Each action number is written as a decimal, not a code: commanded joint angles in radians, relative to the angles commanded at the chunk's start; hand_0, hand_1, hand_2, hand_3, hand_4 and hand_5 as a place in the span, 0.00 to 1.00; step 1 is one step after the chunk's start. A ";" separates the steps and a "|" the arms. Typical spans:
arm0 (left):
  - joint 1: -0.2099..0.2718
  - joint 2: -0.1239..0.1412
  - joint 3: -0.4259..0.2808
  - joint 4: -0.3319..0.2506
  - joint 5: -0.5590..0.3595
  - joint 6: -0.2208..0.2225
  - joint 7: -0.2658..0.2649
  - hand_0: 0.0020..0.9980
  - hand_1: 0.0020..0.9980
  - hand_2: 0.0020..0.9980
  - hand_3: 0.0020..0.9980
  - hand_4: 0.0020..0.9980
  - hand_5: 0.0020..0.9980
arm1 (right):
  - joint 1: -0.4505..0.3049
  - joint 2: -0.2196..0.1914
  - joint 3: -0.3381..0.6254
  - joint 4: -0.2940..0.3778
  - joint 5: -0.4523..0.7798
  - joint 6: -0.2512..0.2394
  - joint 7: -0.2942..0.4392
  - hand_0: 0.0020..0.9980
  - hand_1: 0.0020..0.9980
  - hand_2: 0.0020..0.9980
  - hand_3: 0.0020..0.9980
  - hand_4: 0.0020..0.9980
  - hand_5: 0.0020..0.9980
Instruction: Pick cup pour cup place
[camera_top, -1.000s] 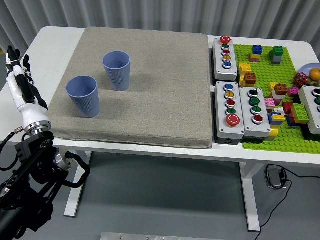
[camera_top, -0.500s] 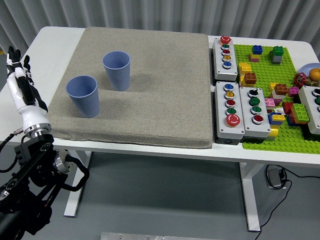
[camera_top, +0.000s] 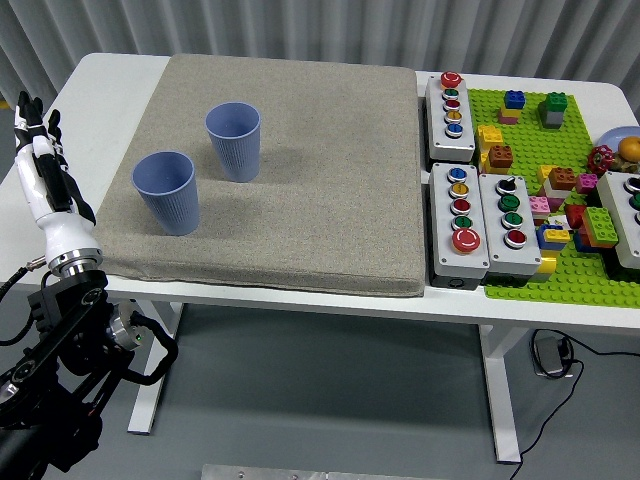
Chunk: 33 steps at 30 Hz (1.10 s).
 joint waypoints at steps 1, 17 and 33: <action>-0.001 0.001 -0.003 -0.001 0.003 0.000 0.000 0.96 0.92 1.00 1.00 0.71 1.00 | 0.002 0.000 0.000 -0.001 0.001 0.000 0.000 0.68 0.60 0.57 0.60 0.00 0.23; 0.001 0.001 -0.015 -0.007 0.025 0.000 0.000 0.95 0.91 1.00 0.96 0.70 1.00 | 0.003 0.002 0.012 0.001 -0.009 -0.002 -0.002 0.68 0.60 0.57 0.60 0.00 0.23; -0.011 0.011 -0.022 -0.019 0.046 0.000 0.000 0.93 0.90 0.99 0.95 0.70 1.00 | 0.013 0.002 0.034 0.001 -0.021 0.001 0.002 0.68 0.60 0.57 0.60 0.00 0.23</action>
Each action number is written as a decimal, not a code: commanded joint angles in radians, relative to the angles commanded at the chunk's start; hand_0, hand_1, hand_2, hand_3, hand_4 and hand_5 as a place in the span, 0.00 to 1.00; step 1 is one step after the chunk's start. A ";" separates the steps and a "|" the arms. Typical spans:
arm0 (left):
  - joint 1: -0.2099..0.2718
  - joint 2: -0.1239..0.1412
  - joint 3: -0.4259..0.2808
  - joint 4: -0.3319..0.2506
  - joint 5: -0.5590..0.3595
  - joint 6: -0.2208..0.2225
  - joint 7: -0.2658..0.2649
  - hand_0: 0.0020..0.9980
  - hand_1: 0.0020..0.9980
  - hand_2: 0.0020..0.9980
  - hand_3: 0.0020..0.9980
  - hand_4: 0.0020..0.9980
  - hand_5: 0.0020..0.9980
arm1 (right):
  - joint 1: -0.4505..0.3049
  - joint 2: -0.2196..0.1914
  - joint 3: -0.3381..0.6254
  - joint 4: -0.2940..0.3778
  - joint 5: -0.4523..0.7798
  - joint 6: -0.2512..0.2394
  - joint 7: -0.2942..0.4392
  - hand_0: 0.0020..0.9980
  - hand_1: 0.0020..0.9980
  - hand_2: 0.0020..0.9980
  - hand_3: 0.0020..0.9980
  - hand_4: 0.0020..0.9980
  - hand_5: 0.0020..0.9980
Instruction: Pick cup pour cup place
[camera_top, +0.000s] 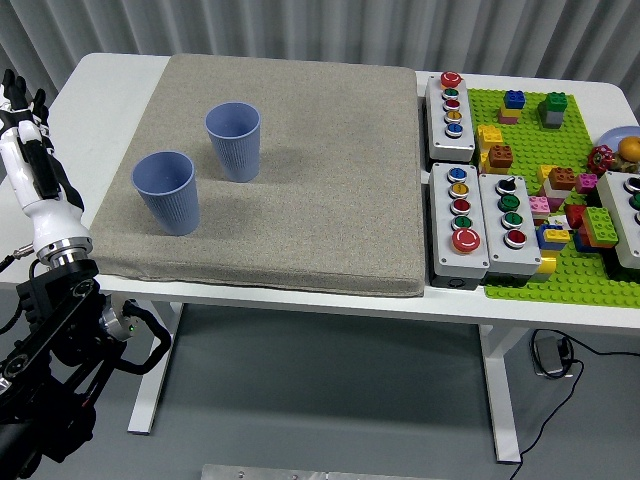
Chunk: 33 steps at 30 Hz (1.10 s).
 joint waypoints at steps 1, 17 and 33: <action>0.000 0.000 0.001 0.000 -0.001 0.000 0.000 0.93 0.90 0.99 0.95 0.70 1.00 | 0.001 0.000 0.000 0.000 -0.002 0.001 -0.001 0.68 0.60 0.57 0.60 0.00 0.23; 0.021 -0.002 0.003 -0.002 0.010 0.000 0.003 0.93 0.90 0.99 0.95 0.69 1.00 | -0.013 -0.002 -0.004 0.000 -0.008 0.000 -0.001 0.68 0.60 0.57 0.60 0.00 0.24; 0.029 -0.004 0.002 -0.002 0.016 0.000 0.007 0.93 0.90 0.98 0.94 0.69 1.00 | -0.017 0.000 -0.003 0.000 -0.006 -0.001 -0.001 0.68 0.60 0.57 0.60 0.00 0.24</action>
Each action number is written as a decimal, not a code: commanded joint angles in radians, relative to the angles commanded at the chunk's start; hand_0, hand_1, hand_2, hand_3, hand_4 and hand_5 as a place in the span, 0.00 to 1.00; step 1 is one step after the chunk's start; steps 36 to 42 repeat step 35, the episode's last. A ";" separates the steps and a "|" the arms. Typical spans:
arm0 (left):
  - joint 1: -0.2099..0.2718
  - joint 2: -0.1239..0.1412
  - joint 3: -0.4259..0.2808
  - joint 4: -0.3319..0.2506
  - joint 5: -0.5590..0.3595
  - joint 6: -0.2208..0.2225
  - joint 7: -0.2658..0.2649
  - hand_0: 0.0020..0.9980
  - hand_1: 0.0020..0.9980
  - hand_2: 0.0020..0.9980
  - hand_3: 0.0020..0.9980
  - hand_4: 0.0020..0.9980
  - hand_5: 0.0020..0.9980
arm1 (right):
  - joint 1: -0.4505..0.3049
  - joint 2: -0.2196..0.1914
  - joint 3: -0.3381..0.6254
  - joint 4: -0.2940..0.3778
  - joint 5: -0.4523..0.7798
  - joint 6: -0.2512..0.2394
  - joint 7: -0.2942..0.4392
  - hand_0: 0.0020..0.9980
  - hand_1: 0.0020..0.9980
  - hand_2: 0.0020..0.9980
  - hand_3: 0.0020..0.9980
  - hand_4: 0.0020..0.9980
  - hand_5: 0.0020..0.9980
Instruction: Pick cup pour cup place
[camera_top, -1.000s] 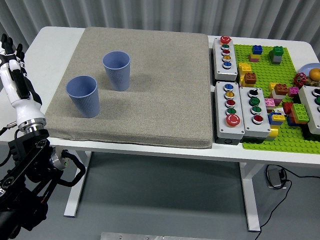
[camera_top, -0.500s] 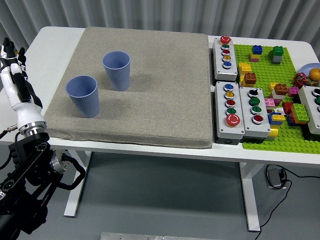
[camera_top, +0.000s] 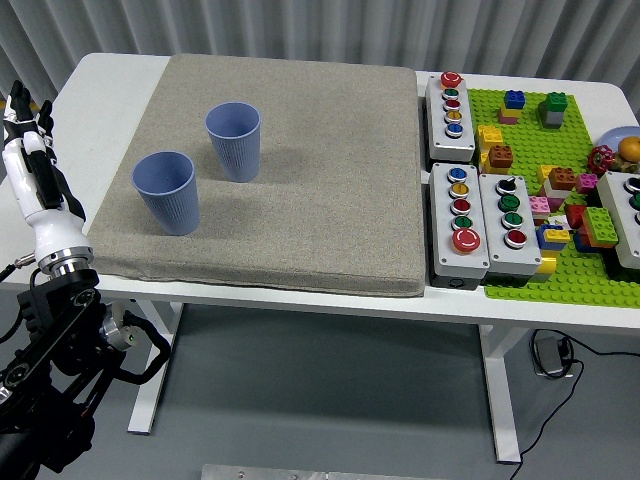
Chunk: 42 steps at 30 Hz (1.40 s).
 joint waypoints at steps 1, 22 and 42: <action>0.000 0.000 0.000 0.000 0.000 0.000 0.000 0.93 0.90 0.98 0.94 0.69 1.00 | 0.000 0.000 0.000 0.000 0.000 0.000 0.000 0.68 0.60 0.57 0.60 0.00 0.24; -0.008 0.000 0.003 0.001 0.005 0.000 0.009 0.92 0.89 0.98 0.94 0.67 1.00 | 0.007 -0.002 -0.009 -0.001 0.024 -0.004 0.002 0.68 0.61 0.57 0.60 0.00 0.24; -0.011 -0.002 0.002 0.002 0.007 0.000 0.012 0.92 0.89 0.98 0.94 0.67 1.00 | 0.010 -0.003 -0.016 -0.001 0.037 -0.008 0.003 0.68 0.61 0.57 0.60 0.00 0.24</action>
